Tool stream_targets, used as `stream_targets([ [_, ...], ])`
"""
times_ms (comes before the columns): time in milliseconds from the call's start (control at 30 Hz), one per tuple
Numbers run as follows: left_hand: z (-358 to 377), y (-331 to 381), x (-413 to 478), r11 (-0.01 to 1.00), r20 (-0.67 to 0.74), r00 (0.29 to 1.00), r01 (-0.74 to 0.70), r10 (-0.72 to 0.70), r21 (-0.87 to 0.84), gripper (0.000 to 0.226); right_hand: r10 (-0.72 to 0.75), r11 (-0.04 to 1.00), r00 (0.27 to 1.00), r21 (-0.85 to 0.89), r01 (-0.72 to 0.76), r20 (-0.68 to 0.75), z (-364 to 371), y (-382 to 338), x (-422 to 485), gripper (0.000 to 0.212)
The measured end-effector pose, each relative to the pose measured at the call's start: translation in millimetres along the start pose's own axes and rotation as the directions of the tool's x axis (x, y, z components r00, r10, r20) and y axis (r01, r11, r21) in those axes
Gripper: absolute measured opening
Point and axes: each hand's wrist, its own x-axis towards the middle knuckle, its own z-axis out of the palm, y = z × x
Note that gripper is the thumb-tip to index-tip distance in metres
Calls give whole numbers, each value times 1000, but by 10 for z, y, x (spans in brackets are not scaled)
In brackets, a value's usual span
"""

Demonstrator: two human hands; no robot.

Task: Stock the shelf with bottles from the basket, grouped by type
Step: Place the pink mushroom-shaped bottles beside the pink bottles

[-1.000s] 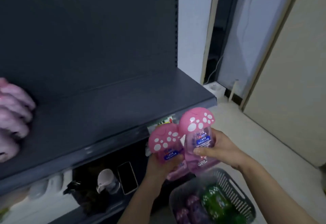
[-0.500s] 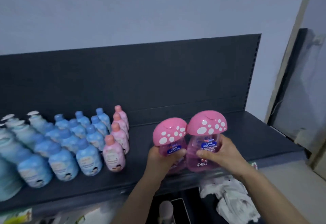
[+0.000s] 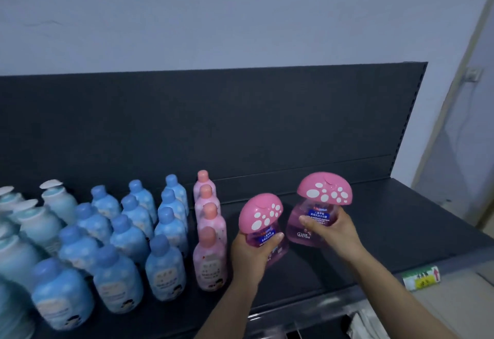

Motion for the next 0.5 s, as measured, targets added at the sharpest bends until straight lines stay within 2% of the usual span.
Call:
stream_targets([
  [67,22,-48,47,1000,0,1000,-2,2,-3,38,-7,1000,999,17,8,-37,94,46,151,32],
  [200,62,-177,166,999,15,1000,-2,1,46,45,51,999,999,7,-50,-10,256,329,453,34],
  [367,77,-333,249,995,37,998,52,-56,87,50,101,987,981,-140,-79,164,408,619,662,38],
  [467,73,-331,272,997,77,996,44,-49,70,43,103,984,967,-167,-64,232,458,698,729,31],
  [500,76,-309,263,997,89,995,43,-48,57,41,117,983,962,-170,-76,245,452,720,756,23],
])
